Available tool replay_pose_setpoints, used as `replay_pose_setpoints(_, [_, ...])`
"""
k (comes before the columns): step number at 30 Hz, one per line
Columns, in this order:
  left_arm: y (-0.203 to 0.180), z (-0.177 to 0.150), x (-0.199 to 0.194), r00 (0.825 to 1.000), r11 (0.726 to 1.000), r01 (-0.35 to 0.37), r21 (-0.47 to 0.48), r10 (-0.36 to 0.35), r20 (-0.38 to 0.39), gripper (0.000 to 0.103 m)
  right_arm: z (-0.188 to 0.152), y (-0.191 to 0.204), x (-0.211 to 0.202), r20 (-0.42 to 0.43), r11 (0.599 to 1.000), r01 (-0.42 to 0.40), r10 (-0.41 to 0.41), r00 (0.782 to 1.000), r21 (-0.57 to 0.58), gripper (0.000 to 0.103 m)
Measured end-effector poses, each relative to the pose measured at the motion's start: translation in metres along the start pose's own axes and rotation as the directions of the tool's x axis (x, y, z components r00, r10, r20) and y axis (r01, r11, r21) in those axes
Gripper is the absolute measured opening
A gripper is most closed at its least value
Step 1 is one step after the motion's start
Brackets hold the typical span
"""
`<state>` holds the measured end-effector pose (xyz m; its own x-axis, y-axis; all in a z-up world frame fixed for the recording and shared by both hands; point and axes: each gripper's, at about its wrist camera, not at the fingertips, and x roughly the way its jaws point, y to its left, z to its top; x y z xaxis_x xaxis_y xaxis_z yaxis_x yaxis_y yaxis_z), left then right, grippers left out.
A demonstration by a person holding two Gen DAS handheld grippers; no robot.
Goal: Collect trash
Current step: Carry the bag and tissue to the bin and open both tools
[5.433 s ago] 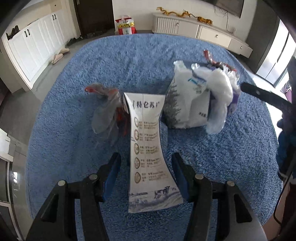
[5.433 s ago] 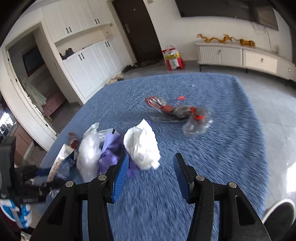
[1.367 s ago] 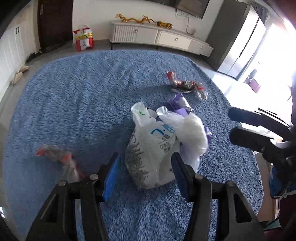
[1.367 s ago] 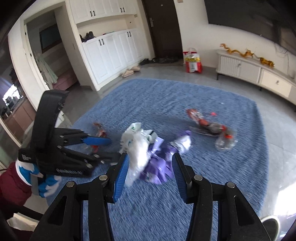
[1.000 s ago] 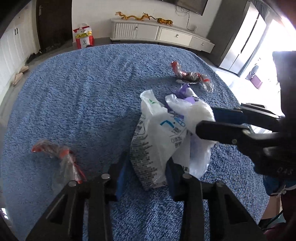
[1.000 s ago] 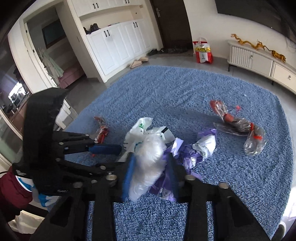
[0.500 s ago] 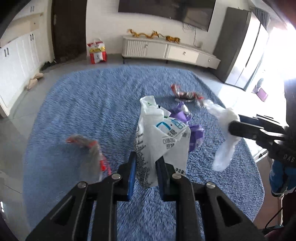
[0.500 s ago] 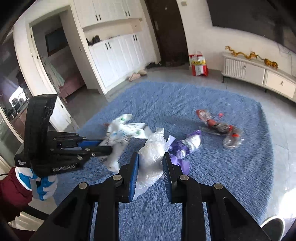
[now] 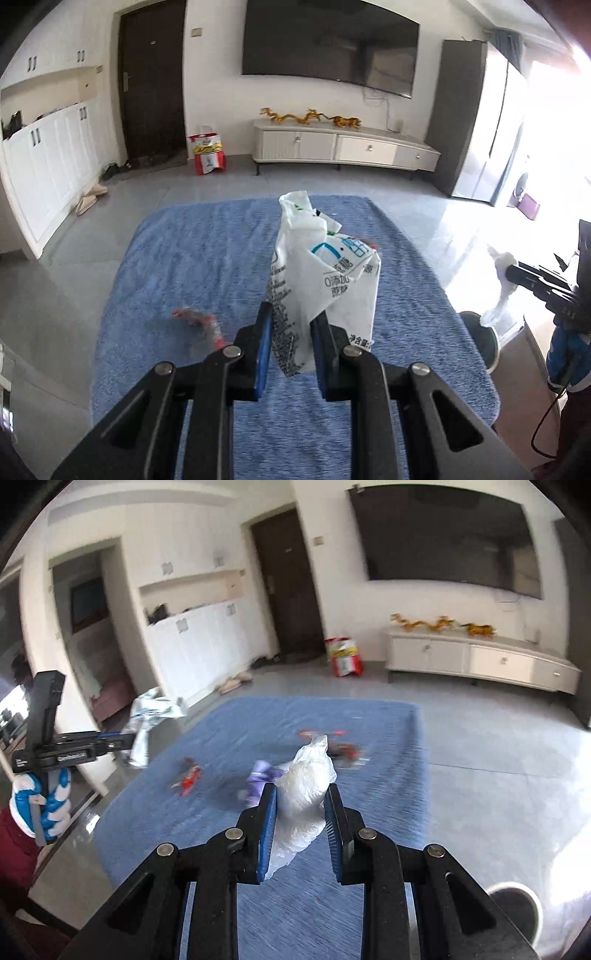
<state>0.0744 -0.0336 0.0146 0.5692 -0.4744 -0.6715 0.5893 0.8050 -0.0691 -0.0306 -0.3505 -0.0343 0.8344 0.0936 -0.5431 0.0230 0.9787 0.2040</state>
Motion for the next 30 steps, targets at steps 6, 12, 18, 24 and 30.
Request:
replay_pose_setpoints(6, [-0.062, 0.020, 0.026, 0.998, 0.996, 0.067, 0.059, -0.066, -0.024, 0.019, -0.027, -0.070, -0.054, 0.051, 0.984, 0.142, -0.148, 0.988, 0.109, 0.025])
replay_pose_setpoints(12, [-0.141, 0.035, 0.049, 0.986, 0.975, 0.165, 0.147, -0.158, -0.061, 0.019, -0.066, -0.137, -0.088, 0.021, 0.932, 0.292, -0.303, 0.953, 0.214, 0.025])
replay_pose_setpoints(18, [-0.239, 0.032, 0.096, 0.951, 0.927, 0.294, 0.234, -0.259, -0.170, 0.019, -0.107, -0.194, -0.088, -0.079, 0.874, 0.388, -0.382, 0.921, 0.294, 0.025])
replay_pose_setpoints(24, [-0.333, 0.012, 0.161, 0.901, 0.875, 0.393, 0.282, -0.305, -0.309, 0.019, -0.134, -0.234, -0.071, -0.162, 0.833, 0.442, -0.412, 0.897, 0.332, 0.026])
replay_pose_setpoints(30, [-0.404, -0.007, 0.217, 0.870, 0.852, 0.424, 0.308, -0.288, -0.401, 0.022, -0.147, -0.256, -0.057, -0.222, 0.806, 0.488, -0.436, 0.872, 0.335, 0.028])
